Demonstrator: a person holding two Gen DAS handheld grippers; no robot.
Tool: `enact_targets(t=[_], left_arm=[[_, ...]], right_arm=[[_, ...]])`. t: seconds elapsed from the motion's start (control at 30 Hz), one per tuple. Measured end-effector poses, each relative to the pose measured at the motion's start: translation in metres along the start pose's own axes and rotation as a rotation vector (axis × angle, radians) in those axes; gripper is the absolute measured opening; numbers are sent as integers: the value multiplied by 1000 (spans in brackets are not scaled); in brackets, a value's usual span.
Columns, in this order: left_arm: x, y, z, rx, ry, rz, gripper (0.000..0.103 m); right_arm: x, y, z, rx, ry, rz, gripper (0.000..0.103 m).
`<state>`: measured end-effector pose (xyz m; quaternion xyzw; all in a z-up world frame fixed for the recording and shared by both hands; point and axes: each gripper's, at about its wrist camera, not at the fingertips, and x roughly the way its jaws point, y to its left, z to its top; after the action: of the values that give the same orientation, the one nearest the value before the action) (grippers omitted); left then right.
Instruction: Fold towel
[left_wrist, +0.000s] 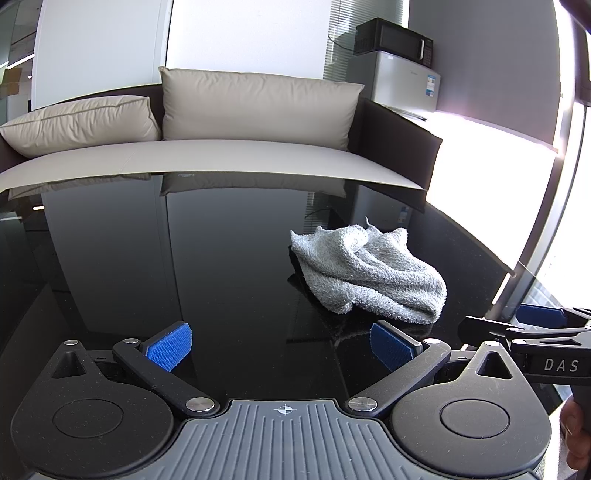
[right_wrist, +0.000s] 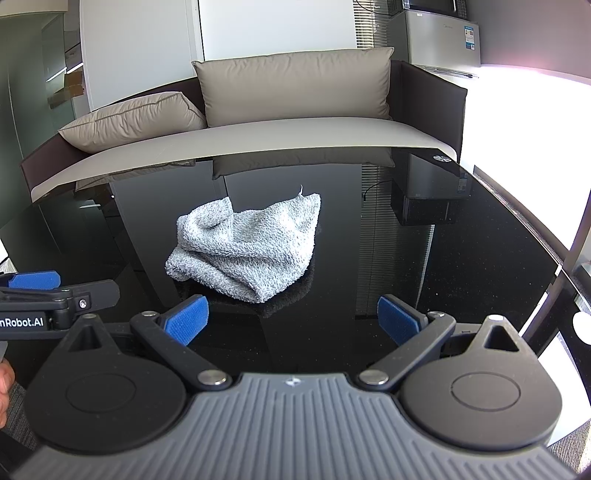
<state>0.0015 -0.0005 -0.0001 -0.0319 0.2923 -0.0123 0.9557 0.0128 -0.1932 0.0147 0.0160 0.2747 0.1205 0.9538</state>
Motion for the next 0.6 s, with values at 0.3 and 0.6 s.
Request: enact_targets(t=[0.3, 0.6], left_arm=[[0, 0, 0, -2, 1, 1, 102], [0, 1, 0, -2, 0, 2, 102]], right_arm=[[0, -1, 1, 3, 0, -4, 100], [1, -2, 2, 5, -1, -7, 100]])
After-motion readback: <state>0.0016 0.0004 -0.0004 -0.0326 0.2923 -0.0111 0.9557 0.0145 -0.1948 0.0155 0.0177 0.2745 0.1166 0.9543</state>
